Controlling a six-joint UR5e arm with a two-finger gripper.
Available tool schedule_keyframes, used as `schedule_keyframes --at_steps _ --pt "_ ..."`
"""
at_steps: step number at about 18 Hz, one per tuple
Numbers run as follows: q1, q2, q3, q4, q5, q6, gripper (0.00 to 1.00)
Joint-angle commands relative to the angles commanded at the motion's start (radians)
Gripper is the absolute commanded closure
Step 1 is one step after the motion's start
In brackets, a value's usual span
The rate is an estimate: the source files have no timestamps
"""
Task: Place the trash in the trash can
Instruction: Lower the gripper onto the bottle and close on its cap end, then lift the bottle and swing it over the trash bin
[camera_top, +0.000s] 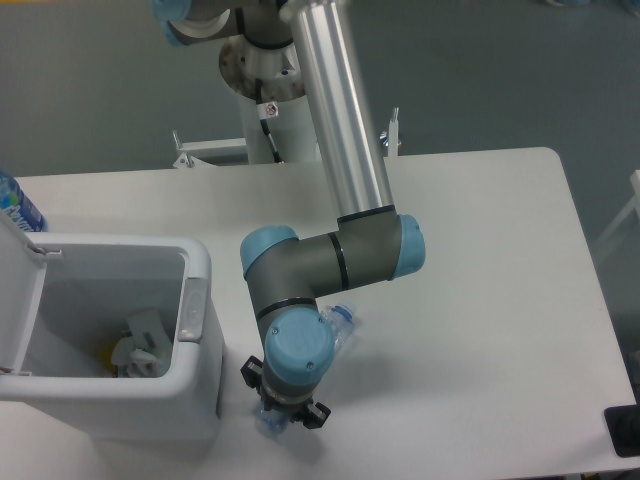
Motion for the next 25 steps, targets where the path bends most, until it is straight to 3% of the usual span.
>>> schedule_keyframes --at_steps 9,15,21,25 --pt "0.132 0.109 0.021 0.005 -0.06 0.034 0.68" --pt "0.216 0.23 0.097 0.005 -0.345 0.006 0.68" --pt "0.212 0.334 0.173 0.011 -0.653 -0.196 0.68" --pt "0.163 0.371 0.179 0.061 -0.779 -0.264 0.68"
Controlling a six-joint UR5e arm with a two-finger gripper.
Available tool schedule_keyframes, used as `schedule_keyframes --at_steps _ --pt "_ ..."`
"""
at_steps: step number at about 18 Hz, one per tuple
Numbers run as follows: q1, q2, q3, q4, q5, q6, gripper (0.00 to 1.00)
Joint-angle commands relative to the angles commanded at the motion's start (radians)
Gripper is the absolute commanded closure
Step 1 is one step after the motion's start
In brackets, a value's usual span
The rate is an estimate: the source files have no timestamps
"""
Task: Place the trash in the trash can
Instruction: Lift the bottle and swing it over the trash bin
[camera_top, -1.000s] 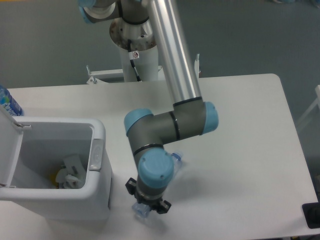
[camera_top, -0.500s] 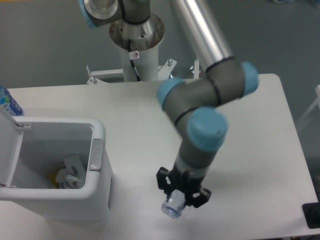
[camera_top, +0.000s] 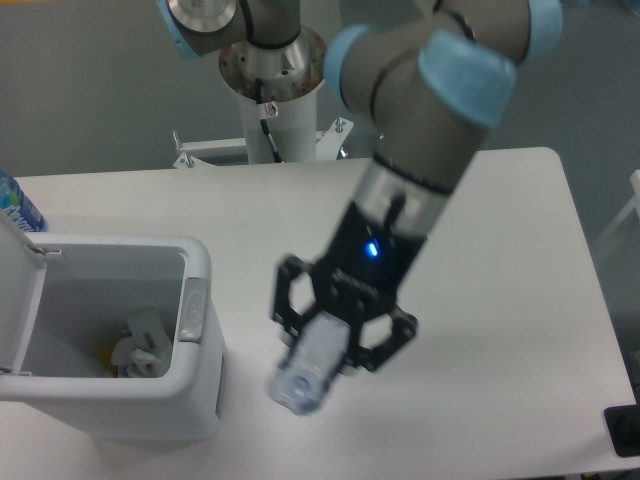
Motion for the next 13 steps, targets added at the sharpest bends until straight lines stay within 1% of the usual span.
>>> schedule_keyframes --at_steps 2,5,10,13 --pt "-0.035 0.014 0.005 0.04 -0.014 -0.032 0.68" --pt "-0.104 0.009 0.006 0.089 -0.034 -0.066 0.68" --pt "-0.193 -0.009 0.005 0.111 -0.034 -0.077 0.66" --pt "-0.209 -0.023 -0.011 0.112 -0.032 -0.078 0.56"
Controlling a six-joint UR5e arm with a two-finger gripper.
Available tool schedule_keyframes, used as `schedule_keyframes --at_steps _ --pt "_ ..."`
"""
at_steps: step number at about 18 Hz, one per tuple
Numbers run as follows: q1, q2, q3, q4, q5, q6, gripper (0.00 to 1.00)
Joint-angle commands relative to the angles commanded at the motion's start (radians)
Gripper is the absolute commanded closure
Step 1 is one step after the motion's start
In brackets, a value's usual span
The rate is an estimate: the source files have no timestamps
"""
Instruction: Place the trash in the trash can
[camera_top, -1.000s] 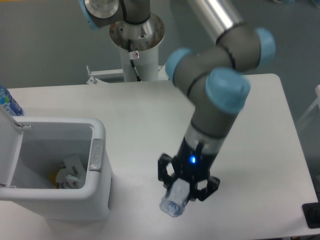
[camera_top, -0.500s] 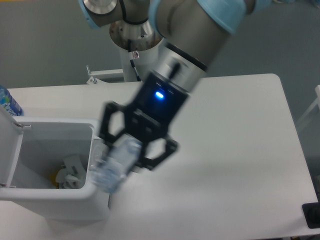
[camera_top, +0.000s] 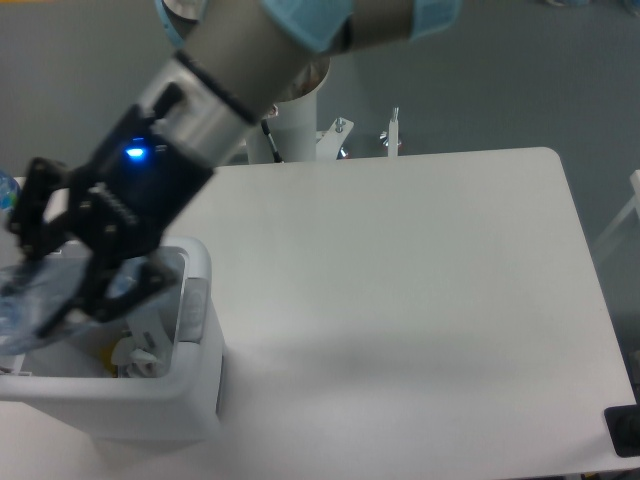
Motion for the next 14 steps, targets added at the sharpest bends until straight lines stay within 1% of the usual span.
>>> schedule_keyframes --at_steps 1,3,4,5,8,11,12,14 --pt "-0.003 -0.003 -0.012 0.003 0.0 0.003 0.46" --pt "-0.006 -0.009 -0.044 0.04 0.005 0.006 0.11" --pt "-0.006 -0.011 -0.054 0.061 0.008 0.003 0.09" --pt "-0.008 -0.011 -0.064 0.064 0.008 0.003 0.0" --pt "-0.012 -0.009 -0.087 0.067 0.011 0.008 0.0" --pt "-0.003 -0.005 -0.092 0.066 0.012 0.005 0.0" --pt "0.008 -0.006 -0.094 0.066 0.012 0.006 0.0" --pt "0.067 -0.006 -0.098 0.064 0.014 0.008 0.0"
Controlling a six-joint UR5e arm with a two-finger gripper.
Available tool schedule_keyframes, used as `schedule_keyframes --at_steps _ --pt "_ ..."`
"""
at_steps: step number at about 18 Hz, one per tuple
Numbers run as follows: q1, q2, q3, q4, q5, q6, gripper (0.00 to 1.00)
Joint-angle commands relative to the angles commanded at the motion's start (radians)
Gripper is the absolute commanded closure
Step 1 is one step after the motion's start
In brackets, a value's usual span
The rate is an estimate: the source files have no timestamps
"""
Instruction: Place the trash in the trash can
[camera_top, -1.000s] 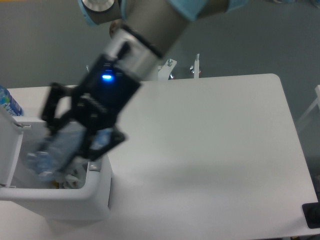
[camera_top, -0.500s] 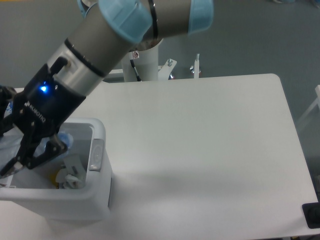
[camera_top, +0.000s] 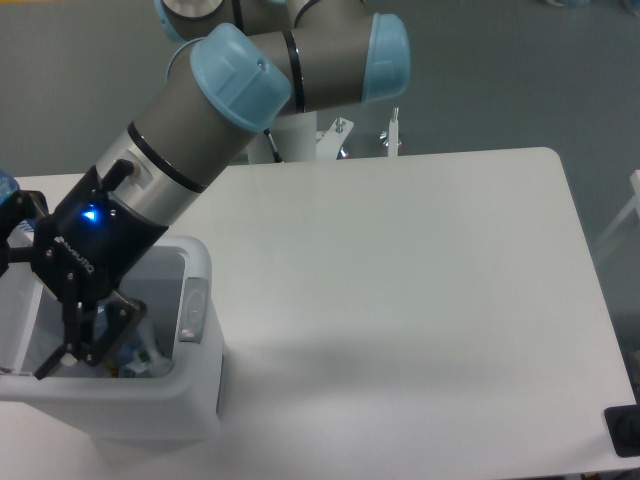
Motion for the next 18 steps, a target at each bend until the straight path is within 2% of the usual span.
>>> schedule_keyframes --at_steps 4,6,8,12,14,18 --pt "0.167 -0.008 -0.018 -0.002 0.008 0.008 0.0" --pt "0.23 -0.017 -0.038 -0.003 0.056 0.041 0.0" --pt "0.276 -0.023 -0.073 -0.005 0.165 0.133 0.0" --pt "0.315 -0.041 -0.176 -0.008 0.495 0.365 0.0" --pt "0.338 -0.051 -0.192 -0.015 0.602 0.448 0.0" --pt "0.364 -0.075 -0.183 -0.054 0.731 0.567 0.0"
